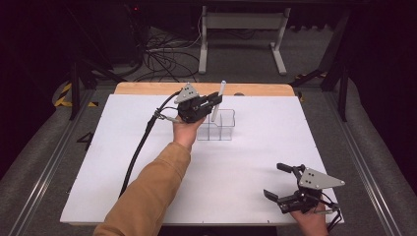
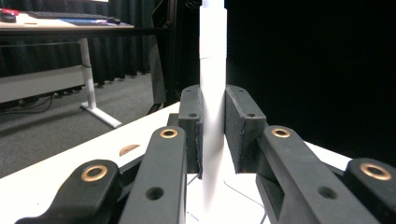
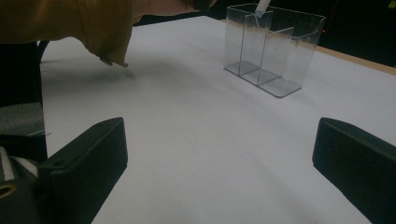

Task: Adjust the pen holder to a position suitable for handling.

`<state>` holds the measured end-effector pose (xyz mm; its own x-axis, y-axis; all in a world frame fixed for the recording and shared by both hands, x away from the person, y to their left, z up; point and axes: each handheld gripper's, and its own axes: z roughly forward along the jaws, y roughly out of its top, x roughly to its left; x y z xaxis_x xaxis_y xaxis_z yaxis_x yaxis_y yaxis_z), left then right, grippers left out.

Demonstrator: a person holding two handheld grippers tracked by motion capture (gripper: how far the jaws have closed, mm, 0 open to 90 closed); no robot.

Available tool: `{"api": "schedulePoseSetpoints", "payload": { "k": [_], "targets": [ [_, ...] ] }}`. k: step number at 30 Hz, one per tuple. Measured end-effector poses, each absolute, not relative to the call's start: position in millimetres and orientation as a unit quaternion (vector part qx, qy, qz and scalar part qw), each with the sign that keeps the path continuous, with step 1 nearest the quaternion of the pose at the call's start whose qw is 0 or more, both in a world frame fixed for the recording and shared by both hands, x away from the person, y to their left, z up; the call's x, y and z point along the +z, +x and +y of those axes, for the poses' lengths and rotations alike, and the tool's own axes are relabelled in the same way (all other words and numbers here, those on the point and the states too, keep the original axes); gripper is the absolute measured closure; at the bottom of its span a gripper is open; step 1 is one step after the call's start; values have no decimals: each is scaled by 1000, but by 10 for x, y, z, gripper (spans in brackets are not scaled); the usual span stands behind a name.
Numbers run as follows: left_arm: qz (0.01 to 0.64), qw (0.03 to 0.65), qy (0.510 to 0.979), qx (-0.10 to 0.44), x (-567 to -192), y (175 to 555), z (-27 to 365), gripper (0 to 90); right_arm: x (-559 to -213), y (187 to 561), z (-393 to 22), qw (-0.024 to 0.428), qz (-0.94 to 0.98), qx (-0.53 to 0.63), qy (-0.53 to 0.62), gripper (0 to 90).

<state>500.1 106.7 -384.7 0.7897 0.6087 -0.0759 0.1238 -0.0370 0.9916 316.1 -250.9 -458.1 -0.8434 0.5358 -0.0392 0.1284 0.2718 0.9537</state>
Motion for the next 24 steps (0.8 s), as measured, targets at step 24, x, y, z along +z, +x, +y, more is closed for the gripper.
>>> {"api": "schedulePoseSetpoints", "payload": {
  "k": [24],
  "targets": [
    [273, 592, 733, 194, -3844, 4909, 1103, 553, -4576, 3165, -2500, 183, 777, 563, 213, 35]
  ]
}}
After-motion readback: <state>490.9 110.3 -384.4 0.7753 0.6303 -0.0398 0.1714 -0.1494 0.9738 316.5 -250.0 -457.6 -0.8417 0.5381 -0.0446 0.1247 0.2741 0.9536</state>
